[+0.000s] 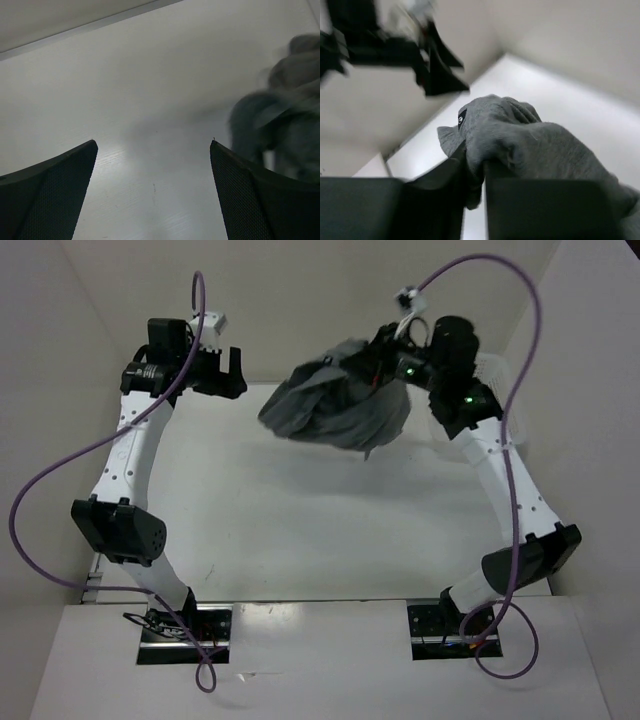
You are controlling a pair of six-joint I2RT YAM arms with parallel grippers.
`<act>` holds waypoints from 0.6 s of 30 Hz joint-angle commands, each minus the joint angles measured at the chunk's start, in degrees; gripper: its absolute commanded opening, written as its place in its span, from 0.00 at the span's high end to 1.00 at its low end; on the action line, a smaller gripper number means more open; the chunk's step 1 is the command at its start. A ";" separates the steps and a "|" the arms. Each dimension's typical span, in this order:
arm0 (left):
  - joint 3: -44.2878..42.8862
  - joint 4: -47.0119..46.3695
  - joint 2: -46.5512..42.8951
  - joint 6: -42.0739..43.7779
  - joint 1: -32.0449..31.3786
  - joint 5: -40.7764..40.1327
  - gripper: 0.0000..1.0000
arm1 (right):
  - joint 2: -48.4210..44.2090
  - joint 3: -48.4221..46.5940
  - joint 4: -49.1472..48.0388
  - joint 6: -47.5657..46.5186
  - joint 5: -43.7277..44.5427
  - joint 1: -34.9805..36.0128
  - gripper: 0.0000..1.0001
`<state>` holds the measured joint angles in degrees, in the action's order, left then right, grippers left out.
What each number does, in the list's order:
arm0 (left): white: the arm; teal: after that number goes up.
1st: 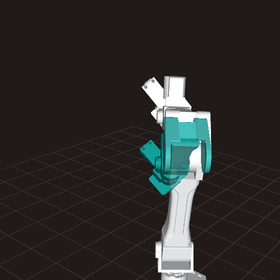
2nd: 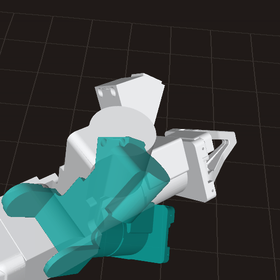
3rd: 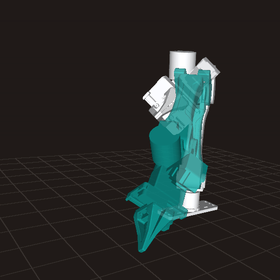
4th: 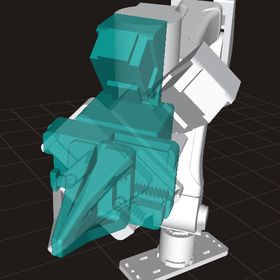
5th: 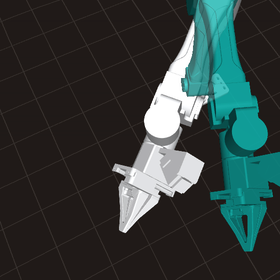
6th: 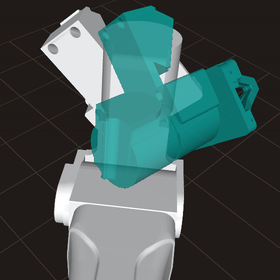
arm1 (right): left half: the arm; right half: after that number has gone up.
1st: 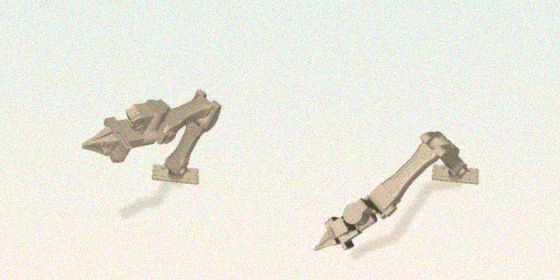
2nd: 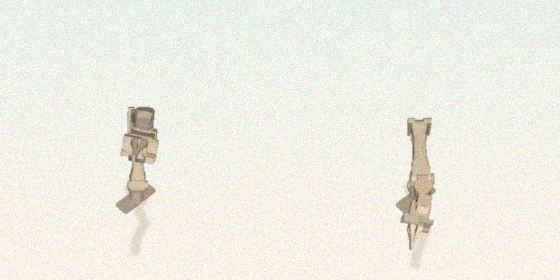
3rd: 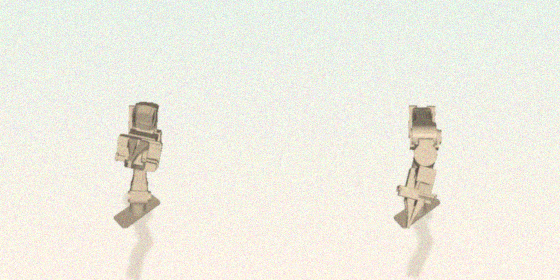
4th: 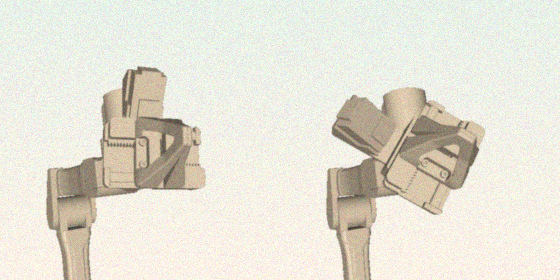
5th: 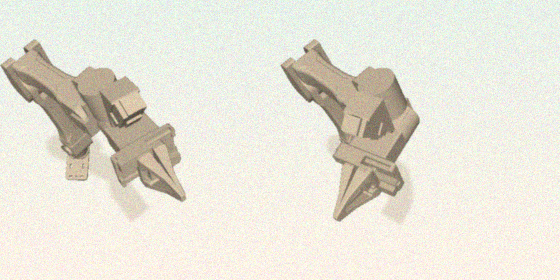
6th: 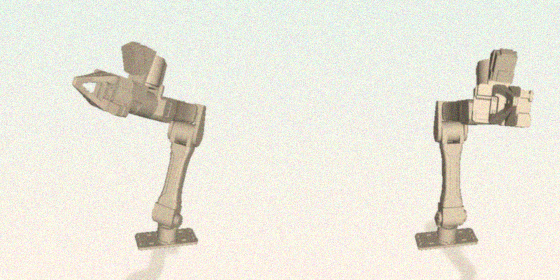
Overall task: Fold and stack the shorts
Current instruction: Move the shorts to the center of the board
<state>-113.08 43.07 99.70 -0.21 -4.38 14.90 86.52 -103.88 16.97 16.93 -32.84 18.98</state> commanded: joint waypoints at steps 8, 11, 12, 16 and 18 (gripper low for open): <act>12.69 -0.44 -4.16 0.21 0.52 -7.24 0.00 | 13.32 2.21 -1.42 -1.35 20.25 5.80 0.01; 20.24 -0.97 -5.74 0.21 -3.34 -9.62 0.00 | 12.80 3.22 -0.19 -7.86 28.95 5.80 0.01; 22.09 -0.97 -5.75 0.21 -4.31 -10.58 0.00 | 12.10 5.07 -0.18 -9.35 29.76 5.80 0.01; 30.01 -6.06 -3.91 0.21 -7.13 -16.12 0.00 | 7.97 19.80 0.34 -11.57 32.31 5.80 0.01; 31.33 -7.90 -0.66 0.21 -7.13 -17.00 0.00 | 7.96 23.35 -0.27 -11.57 33.62 5.80 0.01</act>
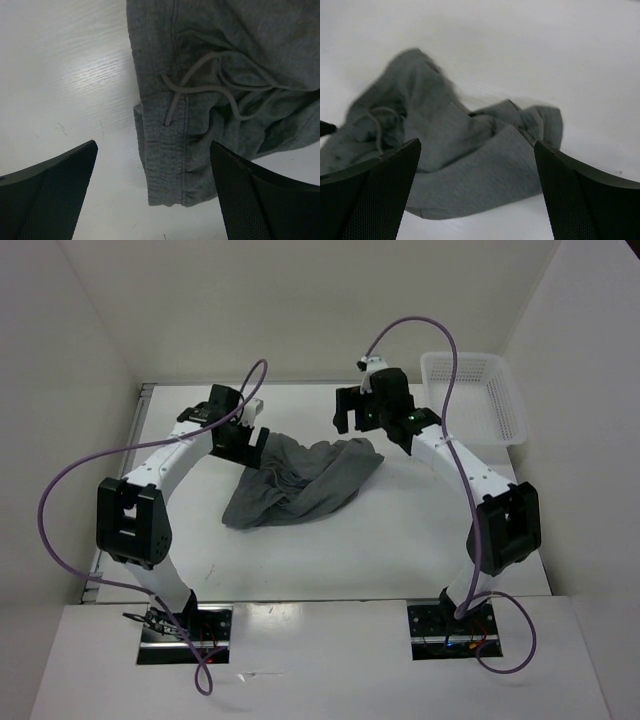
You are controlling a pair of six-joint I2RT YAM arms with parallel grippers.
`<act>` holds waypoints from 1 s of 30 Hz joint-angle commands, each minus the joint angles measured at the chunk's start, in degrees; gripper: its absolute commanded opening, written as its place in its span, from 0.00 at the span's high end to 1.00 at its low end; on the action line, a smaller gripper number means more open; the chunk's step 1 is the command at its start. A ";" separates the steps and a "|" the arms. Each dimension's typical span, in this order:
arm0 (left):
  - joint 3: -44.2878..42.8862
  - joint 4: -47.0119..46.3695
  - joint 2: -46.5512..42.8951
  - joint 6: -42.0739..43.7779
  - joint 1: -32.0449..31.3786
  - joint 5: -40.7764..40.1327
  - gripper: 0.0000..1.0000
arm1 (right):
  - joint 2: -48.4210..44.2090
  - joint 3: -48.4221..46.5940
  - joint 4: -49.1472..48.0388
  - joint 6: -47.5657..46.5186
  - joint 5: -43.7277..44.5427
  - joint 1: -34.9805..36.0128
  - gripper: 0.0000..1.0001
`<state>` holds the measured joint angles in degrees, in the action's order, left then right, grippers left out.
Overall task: Fold and stack the shorts
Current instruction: Move the shorts to the center of the board
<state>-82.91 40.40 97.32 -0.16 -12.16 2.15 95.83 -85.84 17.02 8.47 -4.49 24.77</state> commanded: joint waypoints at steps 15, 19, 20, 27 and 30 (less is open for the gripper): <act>6.88 9.33 4.72 0.16 5.22 12.69 0.00 | 2.25 17.28 -0.32 4.36 3.44 -6.76 0.01; 9.17 13.73 5.85 0.16 5.75 12.18 0.00 | 4.18 18.61 -2.24 6.90 -0.69 -7.28 0.01; 9.78 15.13 6.39 0.16 5.75 12.17 0.00 | 4.19 18.61 -2.77 7.43 -1.65 -7.28 0.01; 12.59 18.48 7.27 0.16 6.89 13.49 0.09 | 8.49 17.29 -6.47 7.44 -6.58 -7.81 0.34; 13.30 19.01 9.11 0.16 6.89 16.03 0.32 | 9.72 17.81 -8.66 7.44 -6.58 -7.81 0.69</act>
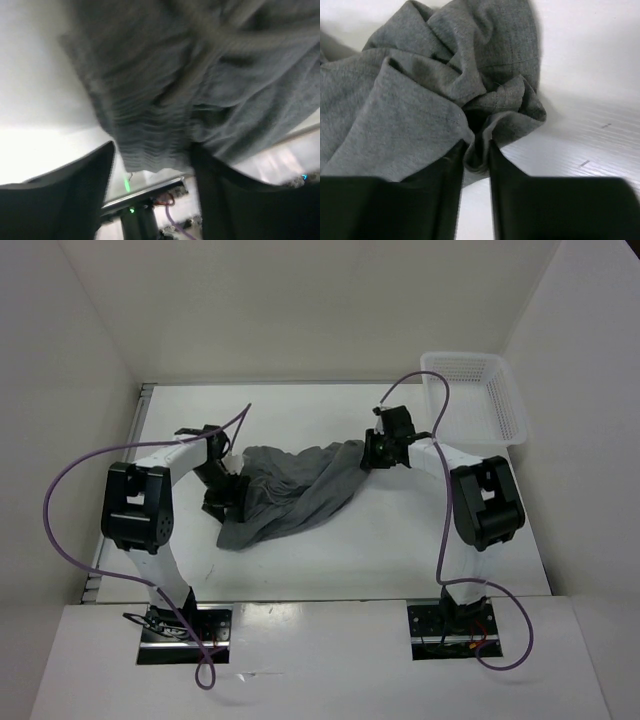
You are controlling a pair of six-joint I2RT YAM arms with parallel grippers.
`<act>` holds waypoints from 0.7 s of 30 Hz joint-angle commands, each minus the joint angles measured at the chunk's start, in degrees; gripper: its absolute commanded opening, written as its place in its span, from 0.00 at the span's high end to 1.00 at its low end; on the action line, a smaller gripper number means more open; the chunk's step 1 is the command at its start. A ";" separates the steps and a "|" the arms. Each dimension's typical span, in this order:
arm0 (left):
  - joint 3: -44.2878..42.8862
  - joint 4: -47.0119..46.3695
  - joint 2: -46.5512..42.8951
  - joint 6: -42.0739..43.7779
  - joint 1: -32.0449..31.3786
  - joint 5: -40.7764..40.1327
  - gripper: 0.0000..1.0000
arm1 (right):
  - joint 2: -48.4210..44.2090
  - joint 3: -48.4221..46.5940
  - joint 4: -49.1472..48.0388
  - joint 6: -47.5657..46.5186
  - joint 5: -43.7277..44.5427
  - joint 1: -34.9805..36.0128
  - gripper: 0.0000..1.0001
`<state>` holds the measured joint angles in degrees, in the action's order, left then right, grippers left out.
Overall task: Fold and stack the shorts
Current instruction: Move the shorts to the center of the board
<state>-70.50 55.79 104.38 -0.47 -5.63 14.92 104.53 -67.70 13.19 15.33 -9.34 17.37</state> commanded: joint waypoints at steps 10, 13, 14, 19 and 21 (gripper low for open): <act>-16.18 -1.72 8.31 0.47 7.55 6.36 1.00 | 2.08 -14.36 -5.90 -5.31 -1.20 -0.40 1.00; -26.67 -6.81 5.23 0.47 11.42 4.16 1.00 | 4.45 -29.38 -0.90 -4.70 -1.20 -3.12 1.00; -32.36 -7.88 4.70 0.47 11.95 4.15 1.00 | 4.45 -35.33 0.77 -4.70 -1.20 -3.82 1.00; -39.89 -5.17 7.68 0.47 11.35 5.39 1.00 | -0.54 -32.17 6.49 -8.64 -1.99 -5.76 1.00; -36.05 -5.16 8.39 0.47 11.34 5.39 1.00 | -5.80 -22.86 6.50 -9.36 -4.45 -5.76 1.00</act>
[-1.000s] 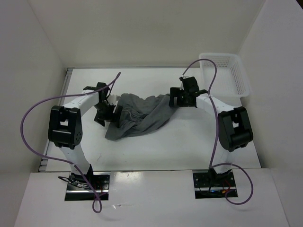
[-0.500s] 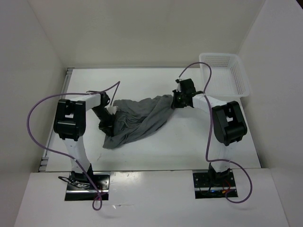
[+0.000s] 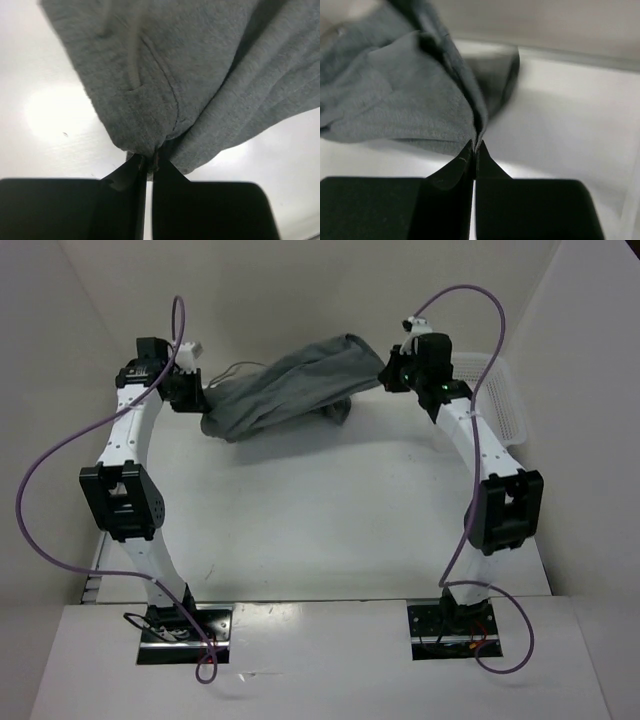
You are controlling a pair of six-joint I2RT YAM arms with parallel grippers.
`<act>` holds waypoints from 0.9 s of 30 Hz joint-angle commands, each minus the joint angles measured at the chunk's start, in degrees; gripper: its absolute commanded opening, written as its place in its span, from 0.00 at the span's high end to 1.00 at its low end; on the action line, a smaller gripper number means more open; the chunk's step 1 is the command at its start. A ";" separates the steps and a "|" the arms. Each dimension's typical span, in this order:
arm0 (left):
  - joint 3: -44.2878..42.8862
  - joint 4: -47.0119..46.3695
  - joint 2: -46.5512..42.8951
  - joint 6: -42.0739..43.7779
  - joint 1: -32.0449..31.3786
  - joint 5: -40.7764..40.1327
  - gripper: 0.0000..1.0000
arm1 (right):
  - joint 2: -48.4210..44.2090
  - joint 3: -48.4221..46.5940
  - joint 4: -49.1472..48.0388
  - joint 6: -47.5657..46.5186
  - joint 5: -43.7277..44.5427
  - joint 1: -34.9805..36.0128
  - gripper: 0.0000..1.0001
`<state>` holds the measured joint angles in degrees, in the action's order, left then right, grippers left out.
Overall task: Fold and stack the shorts
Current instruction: Move the shorts to the center of the board
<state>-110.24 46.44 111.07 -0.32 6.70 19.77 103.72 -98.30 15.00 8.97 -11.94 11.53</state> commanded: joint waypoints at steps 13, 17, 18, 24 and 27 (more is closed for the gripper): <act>15.82 10.78 0.82 0.32 -2.22 -2.54 0.68 | -18.11 38.77 13.99 -1.94 -17.23 0.07 1.00; 26.43 10.79 -2.25 0.32 -2.22 -3.86 0.37 | -20.13 42.84 16.02 -0.72 -16.99 0.07 0.73; 28.48 9.22 -3.21 0.32 -1.35 -4.38 0.32 | -20.14 42.23 16.02 -0.71 -15.58 0.07 0.36; 34.29 4.89 -9.63 0.32 0.60 -2.39 0.06 | -19.09 37.31 18.14 -0.98 -14.69 0.07 0.10; 34.99 6.12 -9.64 0.32 0.60 -1.23 0.06 | -19.08 37.31 16.47 1.13 -8.90 0.07 0.10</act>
<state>-75.83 52.93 103.70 -0.25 7.33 16.12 86.04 -58.39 32.53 8.32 -25.39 11.38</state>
